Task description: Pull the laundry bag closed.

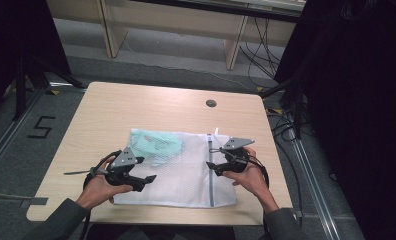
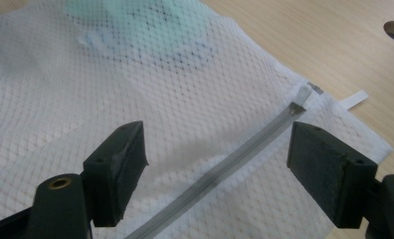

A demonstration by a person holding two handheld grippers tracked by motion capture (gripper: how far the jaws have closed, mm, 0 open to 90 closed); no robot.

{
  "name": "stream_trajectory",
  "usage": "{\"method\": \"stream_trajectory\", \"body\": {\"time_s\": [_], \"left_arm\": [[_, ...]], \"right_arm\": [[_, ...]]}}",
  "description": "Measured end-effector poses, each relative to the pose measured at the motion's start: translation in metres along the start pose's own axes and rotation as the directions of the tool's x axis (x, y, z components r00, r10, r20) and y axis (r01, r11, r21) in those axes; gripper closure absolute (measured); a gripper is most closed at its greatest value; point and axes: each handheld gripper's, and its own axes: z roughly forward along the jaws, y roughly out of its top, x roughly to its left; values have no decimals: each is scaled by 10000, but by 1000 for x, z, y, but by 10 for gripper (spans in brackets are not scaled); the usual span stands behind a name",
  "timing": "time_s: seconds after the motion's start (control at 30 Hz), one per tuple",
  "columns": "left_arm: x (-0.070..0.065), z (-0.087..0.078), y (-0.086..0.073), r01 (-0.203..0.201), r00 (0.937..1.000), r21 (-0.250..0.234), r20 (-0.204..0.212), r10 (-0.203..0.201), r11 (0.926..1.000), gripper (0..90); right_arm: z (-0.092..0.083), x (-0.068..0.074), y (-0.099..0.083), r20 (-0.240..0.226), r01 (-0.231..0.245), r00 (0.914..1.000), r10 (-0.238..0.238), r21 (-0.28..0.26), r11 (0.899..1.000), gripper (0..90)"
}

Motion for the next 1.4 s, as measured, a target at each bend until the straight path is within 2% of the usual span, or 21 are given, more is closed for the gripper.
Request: {"method": "stream_trajectory", "body": {"time_s": [0.03, 0.07, 0.33, 0.47, 0.57, 0.6, 0.67, 0.7, 0.73, 0.8, 0.83, 0.9, 0.97, 1.0, 1.1, 1.17, 1.2, 1.27, 1.3, 1.37, 1.4], "left_arm": [[0, -1, 0, 32, 10000, 71, 61, -32, 10000, 211], [0, -2, -1, -103, 9999, 28, 40, 103, 9999, 210], [-4, -8, -3, 144, 9999, 39, 30, -144, 9999, 195], [-2, -11, -4, -111, 9999, 91, -11, 111, 9999, 194], [-3, -12, -6, -127, 9999, 99, -83, 128, 9999, 194], [-5, -13, -7, 98, 9999, 125, -123, -97, 9999, 194], [-5, -14, -7, -88, 10000, 165, -42, 88, 9998, 194], [-4, -14, -7, -236, 9997, 161, -31, 236, 9996, 194], [-6, -15, -8, -82, 9998, 129, -172, 85, 9999, 196], [-6, -15, -8, -220, 9996, 72, -166, 222, 9997, 197], [-6, -15, -9, -230, 9996, 72, -166, 231, 9997, 197], [-7, -16, -10, -15, 9999, 125, -130, 16, 9999, 198], [-7, -18, -10, -290, 9994, 124, -211, 292, 9995, 198], [-8, -17, -11, 8, 9998, 60, -174, -7, 10000, 198], [-8, -21, -10, -239, 9995, 157, -226, 242, 9996, 199], [-10, -23, -12, -62, 9995, 128, -305, 66, 9999, 199], [-9, -24, -12, -312, 9991, 193, -286, 317, 9993, 199], [-11, -24, -13, -50, 9997, 199, -225, 55, 9998, 199], [-11, -25, -13, -328, 9991, 351, -275, 338, 9988, 198], [-12, -24, -14, -247, 9992, 200, -294, 253, 9995, 197], [-12, -24, -15, -231, 9993, 200, -290, 237, 9995, 197]], "right_arm": [[2, 1, -3, 127, -50, 9999, 54, -315, 9995, 239], [-1, 2, -3, -9, -36, 10000, 36, 7, 10000, 236], [-10, 6, -15, 130, -32, 9999, 32, -19, 10000, 227], [-13, 9, -22, 141, 51, 9999, -51, 0, 10000, 219], [-14, 12, -27, 212, 4, 9998, -3, -74, 10000, 217], [-16, 12, -28, 122, 74, 9999, -75, 123, 9999, 216], [-15, 14, -30, 168, 43, 9999, -42, -53, 10000, 215], [-18, 14, -30, 49, 113, 9999, -114, 174, 9998, 213], [-16, 16, -32, 160, 117, 9998, -116, -62, 9999, 211], [-19, 18, -32, -2, 22, 10000, -22, 186, 9998, 211], [-18, 19, -34, 136, 69, 9999, -68, -39, 10000, 210], [-20, 19, -35, 75, 174, 9998, -175, 145, 9997, 208], [-21, 21, -37, 157, 49, 9999, -48, -42, 10000, 207], [-24, 21, -38, -1, 41, 10000, -41, 234, 9997, 208], [-25, 25, -42, 24, -79, 10000, 79, 51, 10000, 210], [-26, 26, -44, 95, 117, 9999, -117, 32, 9999, 210], [-29, 26, -45, -40, 117, 9999, -117, 207, 9997, 210], [-30, 29, -47, -19, 46, 10000, -46, 228, 9997, 209], [-31, 29, -48, -14, 139, 9999, -139, 171, 9998, 208], [-32, 31, -51, 90, 144, 9999, -145, 60, 9999, 209], [-34, 30, -51, 31, 194, 9998, -195, 305, 9993, 209]]}}
